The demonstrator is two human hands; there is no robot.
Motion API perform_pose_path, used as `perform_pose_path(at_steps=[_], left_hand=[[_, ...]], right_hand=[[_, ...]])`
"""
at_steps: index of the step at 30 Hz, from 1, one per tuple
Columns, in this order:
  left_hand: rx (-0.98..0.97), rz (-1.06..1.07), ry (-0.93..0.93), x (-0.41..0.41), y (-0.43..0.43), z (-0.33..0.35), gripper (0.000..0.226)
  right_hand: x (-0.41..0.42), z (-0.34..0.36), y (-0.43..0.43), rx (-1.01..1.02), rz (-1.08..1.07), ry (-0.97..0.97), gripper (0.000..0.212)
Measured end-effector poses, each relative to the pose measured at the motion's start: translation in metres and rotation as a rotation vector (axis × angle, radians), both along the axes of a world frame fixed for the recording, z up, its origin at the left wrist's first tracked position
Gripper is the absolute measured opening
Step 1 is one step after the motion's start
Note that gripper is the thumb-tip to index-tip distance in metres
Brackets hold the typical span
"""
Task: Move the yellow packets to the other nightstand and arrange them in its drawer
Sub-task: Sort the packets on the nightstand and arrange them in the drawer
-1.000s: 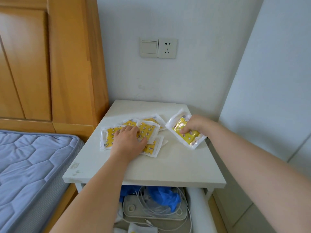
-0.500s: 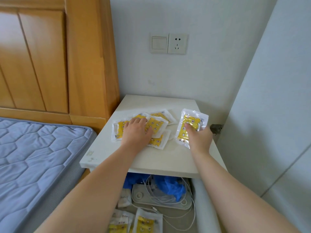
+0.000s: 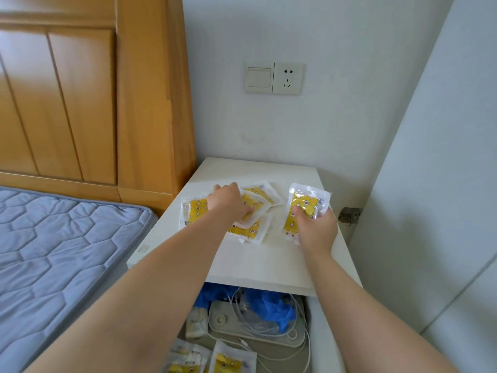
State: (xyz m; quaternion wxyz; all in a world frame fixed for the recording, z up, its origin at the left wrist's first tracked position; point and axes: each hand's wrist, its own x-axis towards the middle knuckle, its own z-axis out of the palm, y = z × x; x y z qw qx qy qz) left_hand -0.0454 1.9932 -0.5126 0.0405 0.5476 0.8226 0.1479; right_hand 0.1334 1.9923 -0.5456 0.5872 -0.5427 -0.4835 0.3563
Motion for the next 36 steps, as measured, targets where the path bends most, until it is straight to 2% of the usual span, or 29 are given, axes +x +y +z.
perform_pose_path(at_steps=[2,5,7,8,9,10,12,14,16,23,24,25,27,29,36], left_hand=[[-0.029,-0.022,-0.101,-0.001,0.002,0.008,0.053],[0.025,-0.083,-0.282,-0.007,0.002,0.02,0.023],[0.115,-0.111,-0.394,-0.015,0.0,0.034,0.034],[0.16,-0.12,-0.442,-0.021,-0.001,0.042,0.032],[0.175,-0.13,-0.518,-0.027,-0.003,0.05,0.02],[0.15,-0.156,-0.602,-0.033,-0.007,0.059,0.008],[-0.003,-0.249,-0.656,-0.042,-0.013,0.068,0.02],[-0.192,-0.363,-0.475,-0.042,-0.018,0.067,0.023],[-0.301,-0.445,-0.29,-0.034,-0.018,0.059,0.019],[-0.379,-0.505,-0.008,-0.017,-0.012,0.039,0.015],[-0.397,-0.514,0.044,-0.017,-0.012,0.039,0.018],[-0.416,-0.516,0.085,-0.017,-0.013,0.039,0.031],[-0.438,-0.523,0.142,-0.016,-0.016,0.04,0.046],[-0.45,-0.539,0.193,-0.015,-0.016,0.039,0.051],[-0.441,-0.578,0.237,-0.008,-0.019,0.042,0.048]], right_hand=[[0.0,0.0,0.0,-0.001,0.005,-0.005,0.02],[0.0,0.0,0.0,-0.019,0.005,-0.01,0.021],[0.001,0.0,0.001,-0.034,0.007,-0.007,0.022],[0.0,-0.001,0.002,-0.044,0.009,-0.002,0.023],[0.0,-0.001,0.002,-0.053,0.014,0.005,0.023],[0.0,-0.001,0.002,-0.061,0.018,0.01,0.023],[0.0,-0.001,0.002,-0.069,0.022,0.013,0.024],[0.0,-0.001,0.002,-0.069,0.024,0.018,0.024],[0.0,0.0,0.001,-0.062,0.029,0.018,0.022],[0.0,0.002,-0.001,-0.036,0.034,-0.02,0.02],[-0.001,0.002,-0.001,-0.04,0.031,-0.02,0.021],[0.0,0.002,-0.001,-0.041,0.029,-0.02,0.021],[0.0,0.002,0.0,-0.04,0.029,-0.024,0.021],[-0.001,0.001,0.0,-0.04,0.033,-0.028,0.021],[0.0,0.001,-0.001,-0.04,0.041,-0.022,0.02]])
